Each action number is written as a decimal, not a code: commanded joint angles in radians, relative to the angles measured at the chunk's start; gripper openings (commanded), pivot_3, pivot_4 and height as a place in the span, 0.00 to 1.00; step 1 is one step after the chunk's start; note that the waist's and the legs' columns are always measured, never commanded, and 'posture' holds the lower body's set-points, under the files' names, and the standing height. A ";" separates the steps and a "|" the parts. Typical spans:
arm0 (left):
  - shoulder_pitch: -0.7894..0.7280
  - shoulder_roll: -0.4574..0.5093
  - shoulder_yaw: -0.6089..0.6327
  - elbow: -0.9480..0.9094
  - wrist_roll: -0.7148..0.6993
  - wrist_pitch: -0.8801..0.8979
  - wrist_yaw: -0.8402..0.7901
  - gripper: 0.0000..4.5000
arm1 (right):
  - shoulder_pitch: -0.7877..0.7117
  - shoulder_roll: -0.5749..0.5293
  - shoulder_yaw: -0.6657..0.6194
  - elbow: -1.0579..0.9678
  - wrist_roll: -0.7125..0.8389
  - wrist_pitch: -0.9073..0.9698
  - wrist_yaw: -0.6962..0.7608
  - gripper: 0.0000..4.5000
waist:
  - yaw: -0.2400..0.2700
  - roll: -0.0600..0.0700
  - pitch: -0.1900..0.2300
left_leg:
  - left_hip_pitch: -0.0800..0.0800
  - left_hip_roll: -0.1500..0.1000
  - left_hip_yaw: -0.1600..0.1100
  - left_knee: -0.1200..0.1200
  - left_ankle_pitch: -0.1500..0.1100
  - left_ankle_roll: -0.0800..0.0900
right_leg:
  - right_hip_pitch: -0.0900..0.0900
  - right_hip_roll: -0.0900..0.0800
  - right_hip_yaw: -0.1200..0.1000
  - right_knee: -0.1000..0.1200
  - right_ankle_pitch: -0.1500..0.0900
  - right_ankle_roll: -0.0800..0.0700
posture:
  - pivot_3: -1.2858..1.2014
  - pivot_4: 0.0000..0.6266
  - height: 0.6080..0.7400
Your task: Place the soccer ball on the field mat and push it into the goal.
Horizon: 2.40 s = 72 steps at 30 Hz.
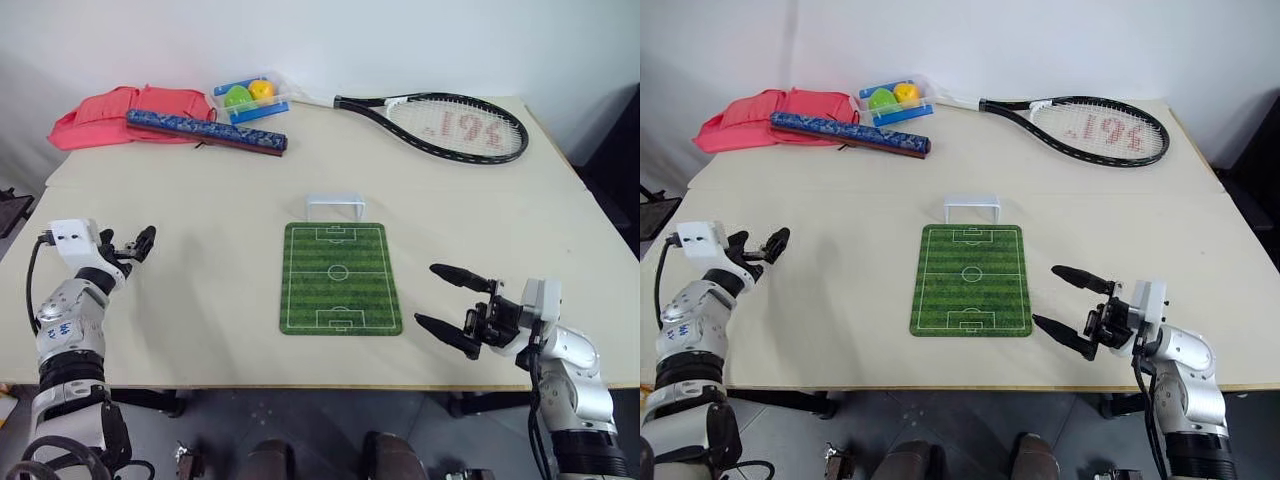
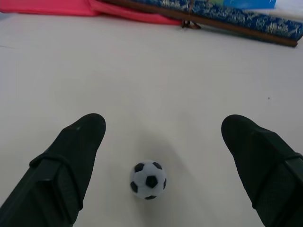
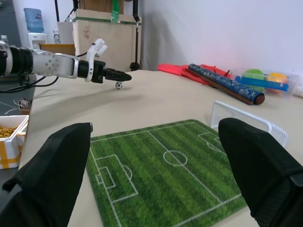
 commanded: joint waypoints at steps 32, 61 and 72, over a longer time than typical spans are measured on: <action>-0.007 -0.253 -0.723 -0.549 0.120 -0.044 -0.705 0.19 | 0.296 -0.211 -0.175 -0.019 -0.019 -0.124 0.171 1.00 | 0.044 0.001 0.000 | -0.001 -0.001 0.002 0.006 -0.001 0.002 | 0.002 0.000 0.003 -0.001 0.001 0.002 | 0.52 0.24 1.00; 0.048 -0.302 -0.735 -0.555 0.213 -0.029 -0.612 0.19 | 0.322 -0.183 -0.152 -0.070 -0.028 -0.107 0.092 1.00 | 0.031 -0.001 0.001 | -0.003 -0.001 0.003 0.014 -0.003 0.005 | 0.003 -0.001 0.004 0.000 0.003 0.005 | 0.52 0.24 1.00; 0.056 -0.326 -0.721 -0.564 0.192 -0.028 -0.610 0.62 | 0.335 -0.184 -0.147 -0.117 -0.029 -0.075 0.057 1.00 | 0.030 -0.001 0.001 | -0.003 -0.001 0.003 0.014 -0.003 0.005 | 0.003 -0.001 0.004 0.000 0.003 0.005 | 0.52 0.24 1.00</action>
